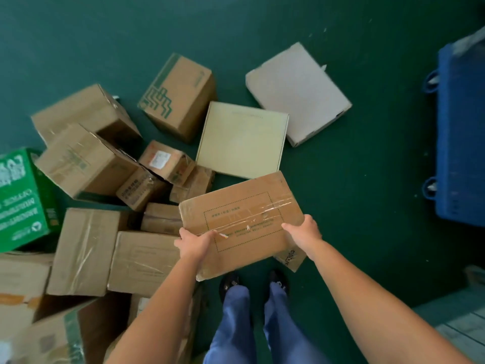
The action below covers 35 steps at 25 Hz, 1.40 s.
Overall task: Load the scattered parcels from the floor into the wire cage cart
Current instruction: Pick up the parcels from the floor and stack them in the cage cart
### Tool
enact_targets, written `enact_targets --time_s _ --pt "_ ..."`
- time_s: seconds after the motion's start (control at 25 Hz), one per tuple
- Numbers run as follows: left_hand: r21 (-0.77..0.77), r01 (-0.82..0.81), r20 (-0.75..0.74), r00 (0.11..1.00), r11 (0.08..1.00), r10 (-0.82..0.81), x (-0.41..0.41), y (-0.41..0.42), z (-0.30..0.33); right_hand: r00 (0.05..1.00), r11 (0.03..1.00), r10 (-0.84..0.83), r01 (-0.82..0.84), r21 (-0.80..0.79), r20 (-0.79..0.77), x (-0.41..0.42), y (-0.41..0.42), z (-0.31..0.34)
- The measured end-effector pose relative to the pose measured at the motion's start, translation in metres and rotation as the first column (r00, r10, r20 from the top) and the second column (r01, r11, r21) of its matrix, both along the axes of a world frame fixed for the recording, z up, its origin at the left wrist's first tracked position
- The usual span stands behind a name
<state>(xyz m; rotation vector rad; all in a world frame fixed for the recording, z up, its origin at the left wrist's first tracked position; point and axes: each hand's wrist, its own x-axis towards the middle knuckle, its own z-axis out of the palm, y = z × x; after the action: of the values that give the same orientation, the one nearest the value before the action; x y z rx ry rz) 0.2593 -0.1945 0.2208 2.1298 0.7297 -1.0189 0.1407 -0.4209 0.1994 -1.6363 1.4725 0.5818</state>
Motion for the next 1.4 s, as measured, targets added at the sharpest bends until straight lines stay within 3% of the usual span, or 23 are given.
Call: enact_targets --time_s 0.32,0.64,0.8,1.04,1.4 --pt "-0.079 0.16 0.163 0.976 0.984 -0.146 -0.01 0.006 0.177 0.983 0.987 -0.13 0.14 -0.078 0.129 -0.033 0.021 0.18" --pt "-0.193 0.248 0.306 0.935 0.949 -0.182 -0.067 0.01 0.274 0.972 0.98 -0.094 0.128 -0.152 0.213 -0.098 0.026 0.285" --pt "-0.164 0.33 0.393 0.886 0.93 -0.245 -0.107 0.014 0.271 0.958 0.979 -0.045 0.099 -0.179 0.284 -0.145 0.027 0.31" --pt "-0.099 0.4 0.426 0.845 0.911 -0.324 -0.197 0.03 0.321 0.957 0.972 -0.008 0.075 -0.221 0.291 -0.222 0.046 0.33" --pt "-0.112 0.476 0.315 0.85 0.872 -0.423 -0.266 0.083 0.31 0.958 0.969 -0.122 0.172 -0.178 0.26 -0.31 0.109 0.314"
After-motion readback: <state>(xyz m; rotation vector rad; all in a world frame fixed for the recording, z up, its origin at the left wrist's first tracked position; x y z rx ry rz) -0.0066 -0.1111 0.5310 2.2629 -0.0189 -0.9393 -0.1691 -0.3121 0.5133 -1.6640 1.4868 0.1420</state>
